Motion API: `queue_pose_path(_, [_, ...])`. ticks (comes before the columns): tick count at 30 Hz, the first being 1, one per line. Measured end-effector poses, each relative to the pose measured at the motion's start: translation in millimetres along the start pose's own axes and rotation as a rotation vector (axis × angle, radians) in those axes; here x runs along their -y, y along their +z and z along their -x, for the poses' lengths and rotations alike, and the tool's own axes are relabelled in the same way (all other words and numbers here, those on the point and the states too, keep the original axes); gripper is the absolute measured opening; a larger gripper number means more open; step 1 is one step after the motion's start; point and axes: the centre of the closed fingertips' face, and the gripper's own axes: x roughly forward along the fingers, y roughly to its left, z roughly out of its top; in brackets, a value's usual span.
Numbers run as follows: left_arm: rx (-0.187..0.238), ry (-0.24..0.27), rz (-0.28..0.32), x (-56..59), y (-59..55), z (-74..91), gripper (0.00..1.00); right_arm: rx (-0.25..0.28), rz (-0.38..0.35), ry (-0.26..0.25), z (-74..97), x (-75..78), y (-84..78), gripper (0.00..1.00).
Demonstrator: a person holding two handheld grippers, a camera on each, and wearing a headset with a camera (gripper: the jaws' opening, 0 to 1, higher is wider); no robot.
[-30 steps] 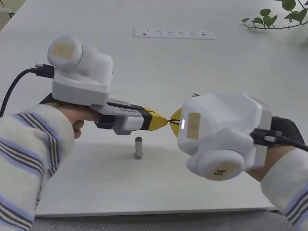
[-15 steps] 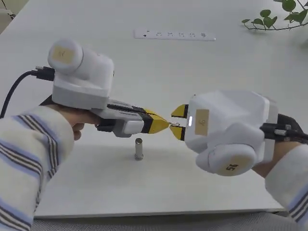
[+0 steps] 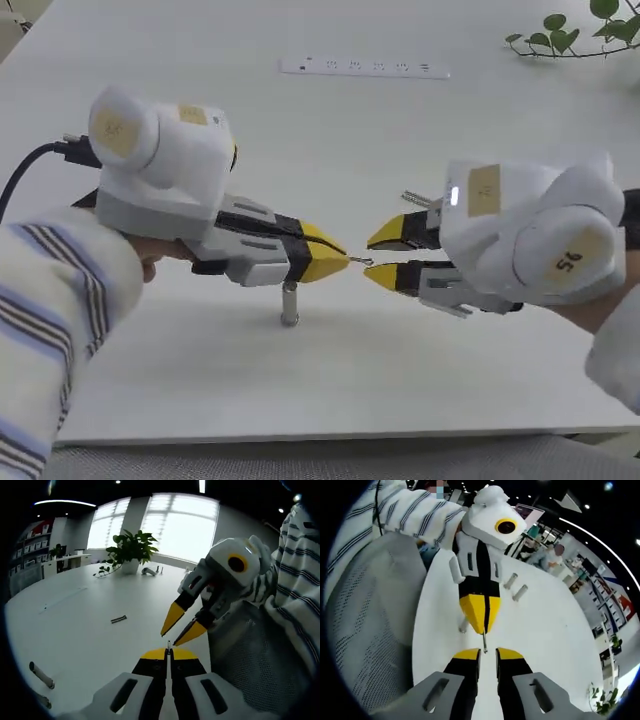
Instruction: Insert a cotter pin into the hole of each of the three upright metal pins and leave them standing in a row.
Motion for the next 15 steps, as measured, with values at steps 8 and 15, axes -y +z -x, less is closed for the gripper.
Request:
queue_pose_path(8, [0.006, -0.040, -0.075, 12.6, -4.4, -0.5, 0.00, 0.067, -0.098, 0.145, 3.2, -19.2, 6.4, 0.13])
queue_pose_path(15, [-0.001, -0.072, -0.153, 19.6, -4.6, 0.5, 0.00, 0.061, -0.109, 0.193, 0.0, -27.2, 5.5, 0.12])
